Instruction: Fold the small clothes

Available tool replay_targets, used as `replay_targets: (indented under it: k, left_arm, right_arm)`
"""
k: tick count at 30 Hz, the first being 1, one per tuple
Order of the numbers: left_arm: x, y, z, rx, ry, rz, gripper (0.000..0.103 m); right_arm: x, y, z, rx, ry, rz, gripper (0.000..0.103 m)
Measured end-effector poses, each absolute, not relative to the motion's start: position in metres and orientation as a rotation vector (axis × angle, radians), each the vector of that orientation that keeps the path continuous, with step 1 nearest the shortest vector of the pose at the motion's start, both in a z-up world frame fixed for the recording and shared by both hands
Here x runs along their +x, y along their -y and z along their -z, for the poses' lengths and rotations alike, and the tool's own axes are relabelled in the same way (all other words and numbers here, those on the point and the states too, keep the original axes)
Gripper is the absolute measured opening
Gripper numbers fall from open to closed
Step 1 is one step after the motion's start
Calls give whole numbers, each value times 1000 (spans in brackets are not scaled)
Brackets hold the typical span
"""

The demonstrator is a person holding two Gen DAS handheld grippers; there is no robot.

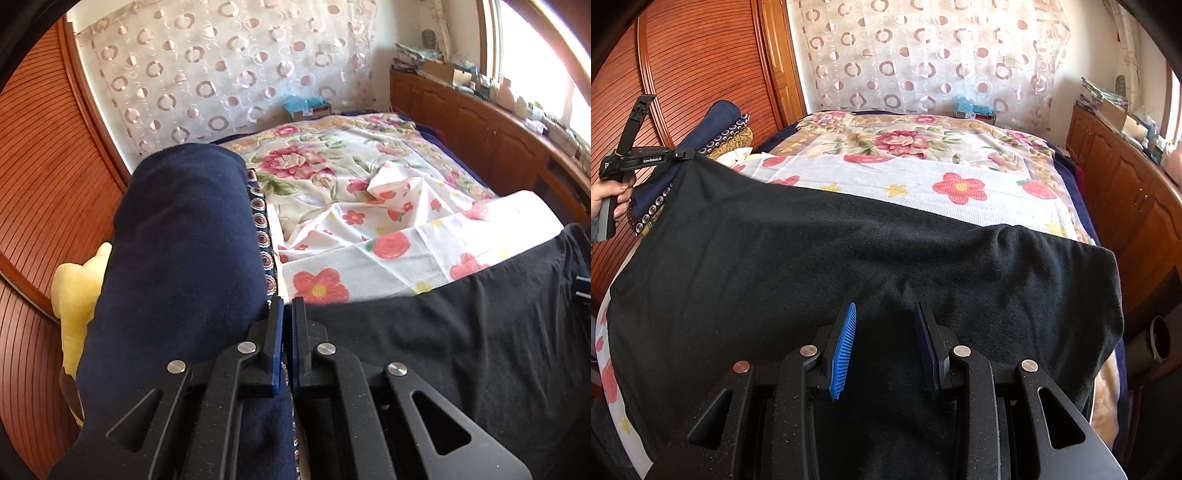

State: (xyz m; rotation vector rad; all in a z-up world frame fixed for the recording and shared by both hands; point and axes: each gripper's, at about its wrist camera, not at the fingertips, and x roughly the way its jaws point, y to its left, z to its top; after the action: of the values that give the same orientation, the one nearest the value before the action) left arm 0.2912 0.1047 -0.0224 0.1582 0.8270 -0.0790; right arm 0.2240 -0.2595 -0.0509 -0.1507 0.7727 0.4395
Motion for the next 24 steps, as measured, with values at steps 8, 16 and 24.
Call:
replay_targets:
  k: [8, 16, 24]
  left_arm:
    - [236, -104, 4, 86, -748, 197, 61]
    - [161, -99, 10, 46, -701, 249, 77]
    - [122, -103, 51, 71, -779, 211, 77]
  right_arm:
    - [206, 265, 34, -154, -720, -411, 34]
    - [175, 283, 41, -160, -690, -338, 39]
    - [142, 298, 52, -155, -692, -266, 39]
